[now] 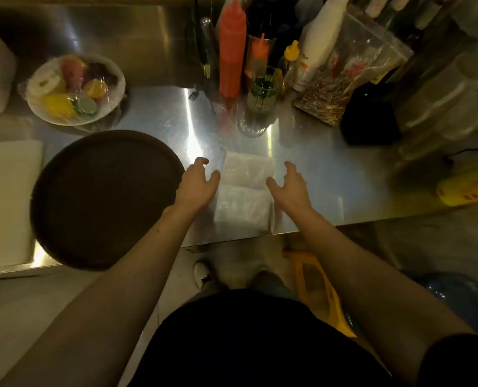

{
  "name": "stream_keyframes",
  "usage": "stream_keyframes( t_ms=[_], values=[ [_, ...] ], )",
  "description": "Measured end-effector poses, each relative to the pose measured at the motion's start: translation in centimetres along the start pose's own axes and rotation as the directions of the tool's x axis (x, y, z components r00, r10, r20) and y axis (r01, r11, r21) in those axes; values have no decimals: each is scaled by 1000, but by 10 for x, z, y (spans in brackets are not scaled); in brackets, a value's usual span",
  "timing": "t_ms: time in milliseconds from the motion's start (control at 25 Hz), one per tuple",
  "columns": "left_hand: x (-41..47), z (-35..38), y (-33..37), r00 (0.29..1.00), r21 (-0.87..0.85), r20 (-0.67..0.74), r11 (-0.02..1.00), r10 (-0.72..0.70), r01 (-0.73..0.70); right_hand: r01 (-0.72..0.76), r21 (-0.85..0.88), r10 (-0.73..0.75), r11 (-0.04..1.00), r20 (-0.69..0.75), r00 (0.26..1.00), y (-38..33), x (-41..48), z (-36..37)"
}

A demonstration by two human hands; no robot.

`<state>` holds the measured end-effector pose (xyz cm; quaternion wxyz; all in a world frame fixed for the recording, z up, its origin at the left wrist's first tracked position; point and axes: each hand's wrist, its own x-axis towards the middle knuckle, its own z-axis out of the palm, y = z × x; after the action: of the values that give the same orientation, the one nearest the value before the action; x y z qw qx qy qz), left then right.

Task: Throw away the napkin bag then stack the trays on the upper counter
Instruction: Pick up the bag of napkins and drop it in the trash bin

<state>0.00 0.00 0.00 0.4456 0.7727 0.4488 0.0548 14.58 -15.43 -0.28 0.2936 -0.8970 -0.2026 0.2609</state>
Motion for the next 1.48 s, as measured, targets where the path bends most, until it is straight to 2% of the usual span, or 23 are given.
stream_keyframes(
  t_ms=[160,400,520,640,720,880,1120,1480],
  values=[
    [8,18,-2,966,-1,148,976,-213,216,-84,-4,84,996,110,990,11,21,1],
    [21,26,-6,880,-174,208,869,-428,464,-169,26,159,985,233,959,11,48,-7],
    [29,24,-10,832,-265,258,792,-492,550,-231,109,190,967,298,935,10,62,-4],
    [29,17,-12,780,-298,322,725,-536,621,-378,265,264,887,382,886,6,66,-2],
    [28,13,-12,766,-293,359,715,-533,635,-451,326,276,830,463,842,3,68,-4],
    [32,-4,-8,762,-251,444,751,-471,611,-477,294,266,828,543,796,-4,73,-6],
    [51,-41,17,790,-247,498,814,-358,525,-436,368,143,821,606,782,-26,80,-8],
    [80,-84,64,852,-277,475,881,-221,383,-329,461,43,824,530,847,-72,109,-25]
  ],
)
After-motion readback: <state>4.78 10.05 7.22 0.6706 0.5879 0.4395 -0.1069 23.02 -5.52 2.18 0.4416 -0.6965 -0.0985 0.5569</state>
